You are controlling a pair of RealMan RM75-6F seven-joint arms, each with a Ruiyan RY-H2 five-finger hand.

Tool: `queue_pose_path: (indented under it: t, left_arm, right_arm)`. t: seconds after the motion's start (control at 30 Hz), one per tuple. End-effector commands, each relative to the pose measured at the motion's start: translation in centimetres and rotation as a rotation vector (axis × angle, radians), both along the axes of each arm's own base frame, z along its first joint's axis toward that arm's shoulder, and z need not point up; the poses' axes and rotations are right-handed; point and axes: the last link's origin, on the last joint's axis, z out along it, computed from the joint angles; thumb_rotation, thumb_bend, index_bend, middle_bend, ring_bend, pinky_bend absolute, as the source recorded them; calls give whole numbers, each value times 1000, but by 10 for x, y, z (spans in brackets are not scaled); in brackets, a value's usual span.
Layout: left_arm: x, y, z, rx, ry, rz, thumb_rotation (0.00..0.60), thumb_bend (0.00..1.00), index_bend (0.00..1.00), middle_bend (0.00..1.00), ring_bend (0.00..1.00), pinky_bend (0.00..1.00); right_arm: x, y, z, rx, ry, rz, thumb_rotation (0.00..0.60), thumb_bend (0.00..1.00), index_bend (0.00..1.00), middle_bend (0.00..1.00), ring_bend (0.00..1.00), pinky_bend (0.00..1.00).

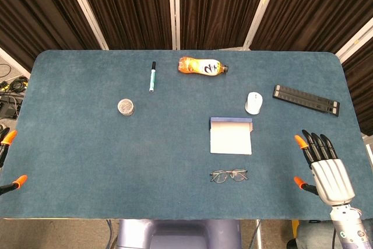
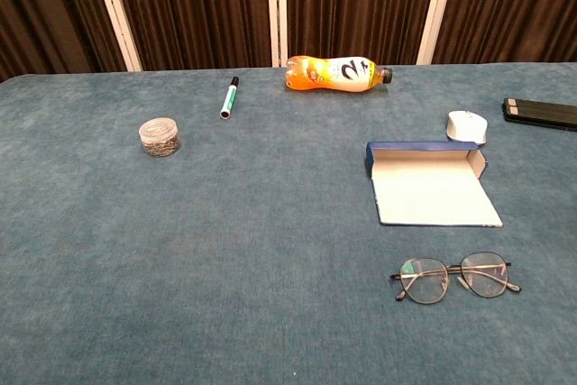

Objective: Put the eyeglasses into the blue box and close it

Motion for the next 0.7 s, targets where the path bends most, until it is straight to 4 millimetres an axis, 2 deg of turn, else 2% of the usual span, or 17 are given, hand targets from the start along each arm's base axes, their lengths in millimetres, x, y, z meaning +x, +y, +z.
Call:
queue_pose_path:
  t: [0.03,0.2,0.3,0.47,0.5,0.7]
  left_arm:
    - [0,0,0,-1,0,1,600,0,0,0,0,0]
    - [-2,2,-2,-7,4,10,600,0,0,0,0,0]
    - [0,5,-1,-1,-5,10,600,0,0,0,0,0]
    - [1,11,-2,-5,-5,15,600,0,0,0,0,0]
    - [1,14,-3,-8,-5,15,600,0,0,0,0,0]
    - [0,26,-9,-25,10,36,600,0,0,0,0,0]
  right_arm:
    - [-1,0,0,3,2,-3,600,0,7,0,0,0]
    - [-2,-1,-4,15,7,-12,600,0,7,0,0,0]
    - [-1,-4,-18,102,-16,-29,600,0,7,0,0,0]
    - [11,-21,-47,309,-8,-13,600,0,40,0,0,0]
    - [23,-28,-59,381,-20,11,600,0,72,0,0,0]
    - [65,-55,-97,567,-36,63,600,11,301,0,0,0]
